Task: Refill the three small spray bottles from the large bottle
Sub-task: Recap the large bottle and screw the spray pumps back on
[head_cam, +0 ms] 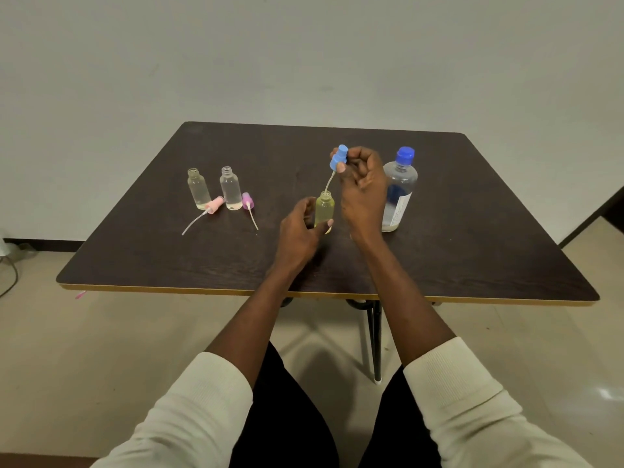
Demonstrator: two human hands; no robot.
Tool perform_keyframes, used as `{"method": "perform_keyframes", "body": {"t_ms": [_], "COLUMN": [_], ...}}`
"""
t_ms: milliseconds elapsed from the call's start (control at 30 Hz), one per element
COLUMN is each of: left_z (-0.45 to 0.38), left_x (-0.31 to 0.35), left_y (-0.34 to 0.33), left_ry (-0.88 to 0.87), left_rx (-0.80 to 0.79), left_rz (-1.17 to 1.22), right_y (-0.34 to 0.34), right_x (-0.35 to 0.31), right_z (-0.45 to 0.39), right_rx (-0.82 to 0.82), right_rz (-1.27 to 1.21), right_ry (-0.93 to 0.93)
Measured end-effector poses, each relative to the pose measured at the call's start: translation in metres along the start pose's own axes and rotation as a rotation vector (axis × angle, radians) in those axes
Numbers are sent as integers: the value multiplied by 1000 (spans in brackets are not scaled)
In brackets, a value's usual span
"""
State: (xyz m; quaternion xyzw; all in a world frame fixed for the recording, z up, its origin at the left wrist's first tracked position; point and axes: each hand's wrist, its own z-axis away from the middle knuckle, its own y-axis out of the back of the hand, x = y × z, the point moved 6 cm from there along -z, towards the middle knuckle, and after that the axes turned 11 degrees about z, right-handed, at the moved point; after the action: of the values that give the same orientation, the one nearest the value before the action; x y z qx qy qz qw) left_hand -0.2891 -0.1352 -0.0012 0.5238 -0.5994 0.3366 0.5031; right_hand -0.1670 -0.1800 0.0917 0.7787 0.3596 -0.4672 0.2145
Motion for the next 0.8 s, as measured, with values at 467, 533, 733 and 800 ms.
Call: {"method": "perform_keyframes", "body": {"t_ms": [467,533,733,800], "left_z": [5,5,3,3], "left_x": [6,7,7,5], "left_y": [-2,-3,-2,-2], "left_ry": [-36,-42,-55,-60], "left_rx": [-24,-38,-32,-34], "left_rz": [-10,-15,-34,-41], "right_y": [-6,-6,-5,-4], "right_x": [50,48,40,40], "right_z": [15,12,-1,-1], "right_rx": [-243,-283,-362,-347], "right_rz": [182,236,335,332], "right_ry": [-88,-81,-79,-64]}}
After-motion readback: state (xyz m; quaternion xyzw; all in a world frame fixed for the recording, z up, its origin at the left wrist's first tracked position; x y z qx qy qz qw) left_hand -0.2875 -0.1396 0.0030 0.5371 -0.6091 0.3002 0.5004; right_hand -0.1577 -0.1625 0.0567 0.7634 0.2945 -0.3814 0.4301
